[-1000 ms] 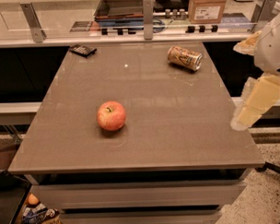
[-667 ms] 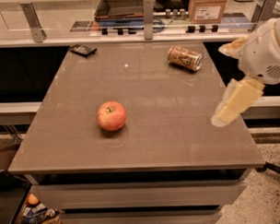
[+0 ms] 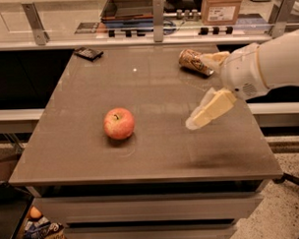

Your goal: Move apple near rxbar chocolate

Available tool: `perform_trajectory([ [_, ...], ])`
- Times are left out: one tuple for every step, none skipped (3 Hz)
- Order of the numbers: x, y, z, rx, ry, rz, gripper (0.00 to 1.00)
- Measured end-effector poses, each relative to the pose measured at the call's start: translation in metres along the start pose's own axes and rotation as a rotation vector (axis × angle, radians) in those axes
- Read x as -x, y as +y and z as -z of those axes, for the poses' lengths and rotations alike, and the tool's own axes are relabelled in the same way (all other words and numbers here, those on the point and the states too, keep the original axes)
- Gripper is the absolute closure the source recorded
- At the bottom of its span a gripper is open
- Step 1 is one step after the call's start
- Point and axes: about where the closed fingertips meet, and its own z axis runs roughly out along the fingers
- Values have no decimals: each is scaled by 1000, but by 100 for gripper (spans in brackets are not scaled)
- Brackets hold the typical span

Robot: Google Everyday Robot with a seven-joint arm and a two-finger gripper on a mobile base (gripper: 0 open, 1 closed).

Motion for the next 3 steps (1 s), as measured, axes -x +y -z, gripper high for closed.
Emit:
perform_trajectory([
  [15, 12, -31, 36, -162, -26, 0],
  [37, 31, -59, 80, -298, -39, 0],
  [65, 46, -85, 135, -415, -29, 0],
])
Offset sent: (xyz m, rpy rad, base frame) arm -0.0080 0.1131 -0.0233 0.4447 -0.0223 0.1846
